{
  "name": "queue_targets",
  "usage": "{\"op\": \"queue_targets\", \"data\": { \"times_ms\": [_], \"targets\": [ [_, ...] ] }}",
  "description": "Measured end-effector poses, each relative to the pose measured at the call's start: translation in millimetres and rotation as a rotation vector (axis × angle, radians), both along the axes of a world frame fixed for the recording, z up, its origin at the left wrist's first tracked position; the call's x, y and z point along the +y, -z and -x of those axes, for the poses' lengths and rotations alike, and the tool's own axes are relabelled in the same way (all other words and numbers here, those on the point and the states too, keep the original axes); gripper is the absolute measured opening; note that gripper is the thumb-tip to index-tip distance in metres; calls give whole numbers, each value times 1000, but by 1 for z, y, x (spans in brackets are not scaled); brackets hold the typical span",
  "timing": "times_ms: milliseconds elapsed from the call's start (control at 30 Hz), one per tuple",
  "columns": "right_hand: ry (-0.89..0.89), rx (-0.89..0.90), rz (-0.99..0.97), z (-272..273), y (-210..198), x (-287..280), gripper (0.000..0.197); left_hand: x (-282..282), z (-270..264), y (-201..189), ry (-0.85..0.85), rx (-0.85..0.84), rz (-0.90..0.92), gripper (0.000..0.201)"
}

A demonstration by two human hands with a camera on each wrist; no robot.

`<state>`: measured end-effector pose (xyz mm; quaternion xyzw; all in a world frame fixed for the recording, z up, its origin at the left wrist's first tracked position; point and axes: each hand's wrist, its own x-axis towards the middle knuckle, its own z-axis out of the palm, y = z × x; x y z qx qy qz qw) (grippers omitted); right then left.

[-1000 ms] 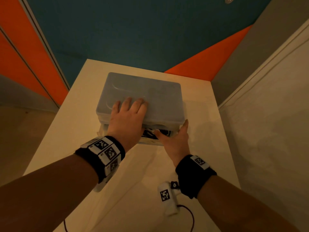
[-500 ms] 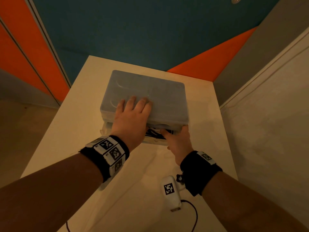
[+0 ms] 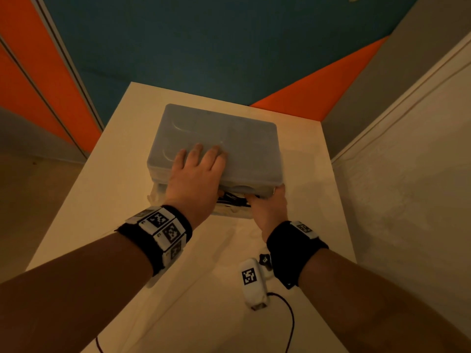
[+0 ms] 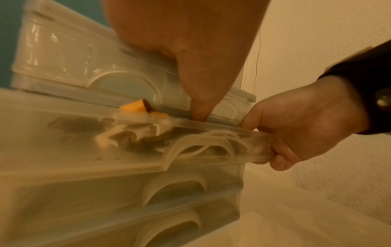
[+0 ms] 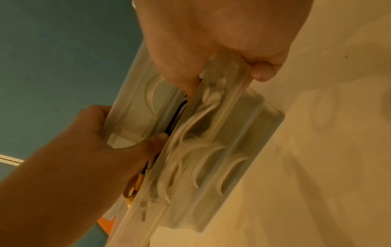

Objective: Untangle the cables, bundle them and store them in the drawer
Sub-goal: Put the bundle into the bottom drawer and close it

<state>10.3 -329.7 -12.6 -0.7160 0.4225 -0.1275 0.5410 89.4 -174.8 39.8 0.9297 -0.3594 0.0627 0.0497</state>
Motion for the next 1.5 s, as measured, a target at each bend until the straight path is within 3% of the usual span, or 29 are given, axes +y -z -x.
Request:
{"op": "queue_targets", "data": {
  "times_ms": [133, 267, 367, 467, 700, 800, 967, 1100, 1167, 1267, 1333, 1433, 1500],
  "targets": [
    [-87, 3, -22, 7, -1, -1, 89, 4, -2, -3, 49, -28, -51, 92],
    [-262, -51, -114, 20, -13, -7, 76, 15, -7, -10, 121, 46, -145, 119],
    [-439, -185, -67, 30, -14, -13, 99, 17, -9, -12, 124, 54, -208, 131],
    [-437, -183, -9, 30, -11, -13, 105, 16, -10, -11, 117, 62, -219, 125],
    [-274, -90, 153, 28, -11, -10, 70, 14, -12, -10, 104, 95, -170, 102],
    [-248, -43, 273, 29, -9, -6, 65, 12, -10, -9, 102, 91, -171, 95],
    [-291, -1, 320, 29, -17, -11, 71, 14, -4, -9, 111, 82, -154, 93],
    [-324, -74, 339, 39, -29, -25, 105, 25, -17, -23, 167, 118, -127, 100],
    [-335, -104, 454, 42, -43, -30, 110, 48, -31, -32, 150, 98, -86, 109],
    [-447, -124, 884, 32, -67, -26, 90, 90, -52, -34, 35, 77, -113, 126],
    [-626, 11, 1139, 17, -80, -10, 85, 106, -55, -26, 33, 72, -215, 132],
    [-888, 315, 1274, -5, -85, 21, 98, 101, -52, -13, 50, 38, -260, 132],
    [-939, 367, 1351, -18, -82, 34, 104, 93, -51, -9, 25, 59, -224, 128]
  ]
}}
